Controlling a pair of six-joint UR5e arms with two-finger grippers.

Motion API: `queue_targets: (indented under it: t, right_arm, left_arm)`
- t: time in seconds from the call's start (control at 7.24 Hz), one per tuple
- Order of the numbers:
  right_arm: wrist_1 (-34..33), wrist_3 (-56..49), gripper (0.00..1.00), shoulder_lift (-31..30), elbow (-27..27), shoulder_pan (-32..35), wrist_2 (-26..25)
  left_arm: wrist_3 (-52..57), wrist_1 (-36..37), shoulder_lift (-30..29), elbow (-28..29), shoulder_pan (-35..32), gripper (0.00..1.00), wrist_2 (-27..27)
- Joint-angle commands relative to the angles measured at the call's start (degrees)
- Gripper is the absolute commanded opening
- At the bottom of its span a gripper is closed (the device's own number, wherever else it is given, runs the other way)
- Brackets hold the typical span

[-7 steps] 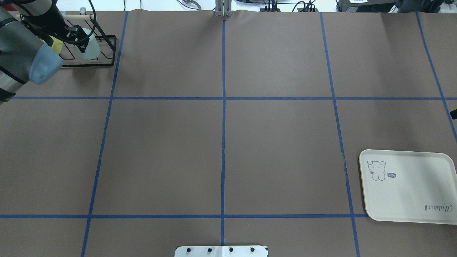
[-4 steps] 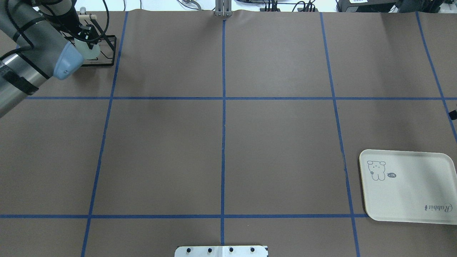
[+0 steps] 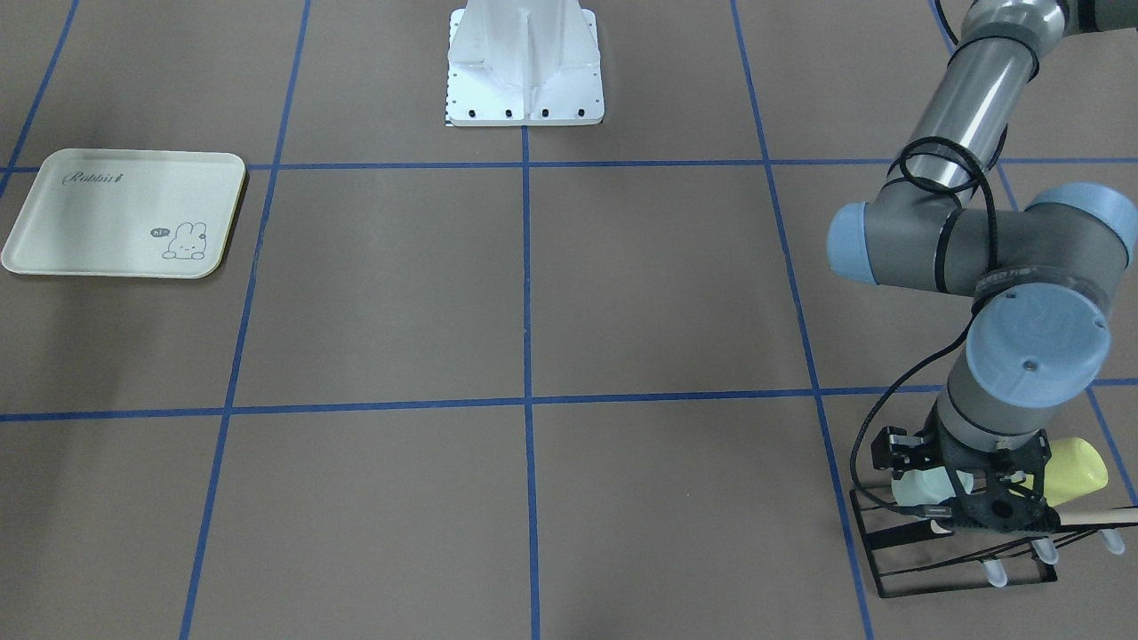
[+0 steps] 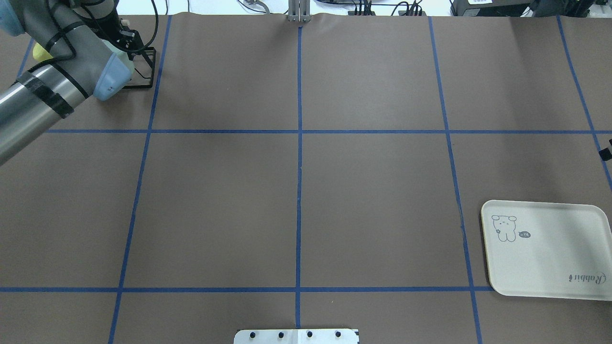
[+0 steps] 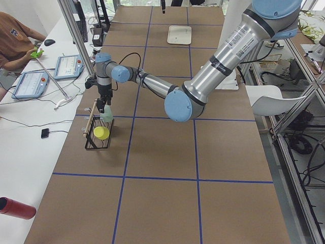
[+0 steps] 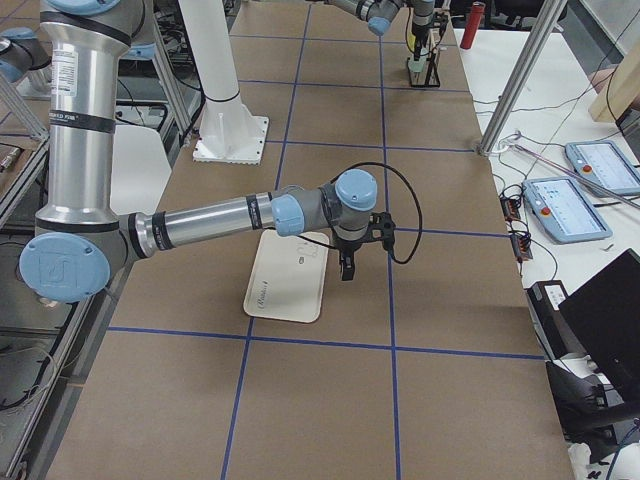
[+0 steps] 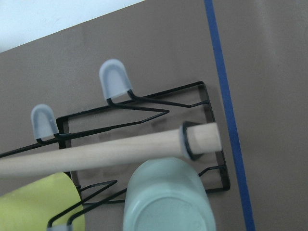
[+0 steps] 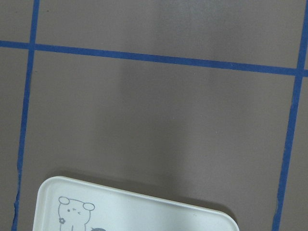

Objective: Left arm grabs green cup and hands to right arm on tray

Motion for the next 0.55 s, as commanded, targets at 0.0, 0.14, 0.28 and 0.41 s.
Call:
queue_targets:
  t: [0.0, 0.14, 0.28, 0.41]
  right_arm:
    - [0.0, 0.0, 1.00, 0.1, -0.4, 0.0, 0.0]
    - [0.0, 0.1, 1.00, 0.1, -0.5, 0.0, 0.0]
    - [0.0, 0.1, 1.00, 0.1, -0.5, 0.0, 0.3]
    - [0.0, 0.3, 1.00, 0.1, -0.5, 0.0, 0.3]
  left_arm:
    - [-0.3, -1.2, -0.8, 1.5, 0.1, 0.86, 0.4]
    - [-0.3, -1.3, -0.8, 1.3, 0.0, 0.52, 0.5]
    - [0.3, -1.3, -0.7, 1.1, -0.1, 0.01, 1.6]
    - [0.4, -0.7, -0.6, -1.0, -1.4, 0.00, 1.6]
